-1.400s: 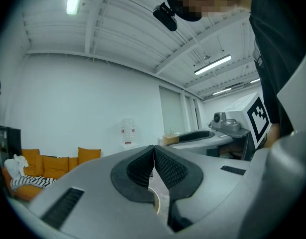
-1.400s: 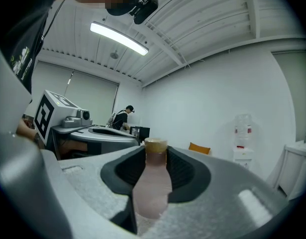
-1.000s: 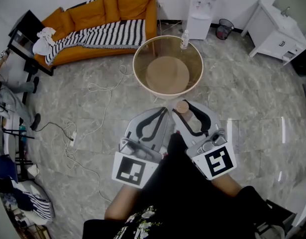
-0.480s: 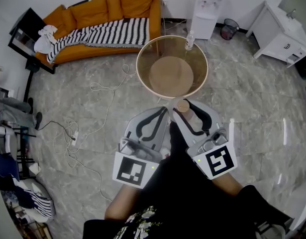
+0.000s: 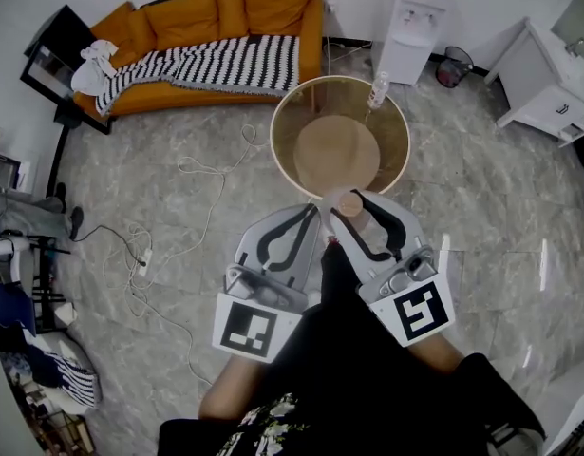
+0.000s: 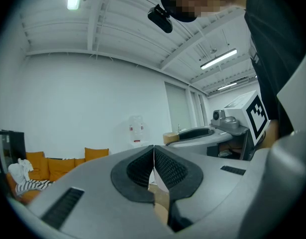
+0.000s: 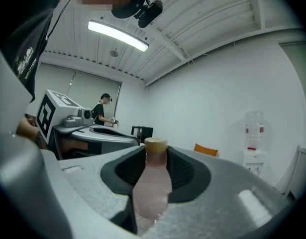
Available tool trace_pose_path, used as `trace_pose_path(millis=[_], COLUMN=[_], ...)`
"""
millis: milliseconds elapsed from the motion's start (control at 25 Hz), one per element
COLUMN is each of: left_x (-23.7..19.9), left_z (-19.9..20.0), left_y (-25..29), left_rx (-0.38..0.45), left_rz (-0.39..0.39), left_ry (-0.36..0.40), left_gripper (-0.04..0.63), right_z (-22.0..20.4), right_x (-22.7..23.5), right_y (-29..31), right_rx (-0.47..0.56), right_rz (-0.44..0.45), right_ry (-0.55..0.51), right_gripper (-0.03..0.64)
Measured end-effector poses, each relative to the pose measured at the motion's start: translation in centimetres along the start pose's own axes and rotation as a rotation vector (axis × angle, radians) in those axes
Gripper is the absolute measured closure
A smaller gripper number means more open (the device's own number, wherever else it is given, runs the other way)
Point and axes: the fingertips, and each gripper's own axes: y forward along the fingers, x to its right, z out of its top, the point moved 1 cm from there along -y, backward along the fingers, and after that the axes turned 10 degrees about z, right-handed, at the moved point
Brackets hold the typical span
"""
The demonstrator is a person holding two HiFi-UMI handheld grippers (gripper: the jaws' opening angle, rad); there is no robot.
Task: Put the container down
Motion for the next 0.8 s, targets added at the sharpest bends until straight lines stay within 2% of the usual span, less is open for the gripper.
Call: trace_pose_path(millis=[240,400,800], left_x=[-3.5,-4.4,-5.9], left_z=[0.1,1.1,3.0], left_y=[4.8,9.6,20.7], left_rx=[-0.021,-0.022,-0.02], left_rz=[0.009,-0.015,-0.05], left_ry=[0.0,0.036,0.058], left_gripper=[0.581,0.581,0.581], right_z=[0.2,0.2,-0.3], right_x=[4.1,8.8,19.6], right_y=[3.9,5.1,6.6], right_rx=[0.01,-0.003,-0.018], right_rz=[0.017,0.003,-0.034], right_ry=[-0.004,-0.003,-0.004], right_gripper=[0.492,0.492,0.492])
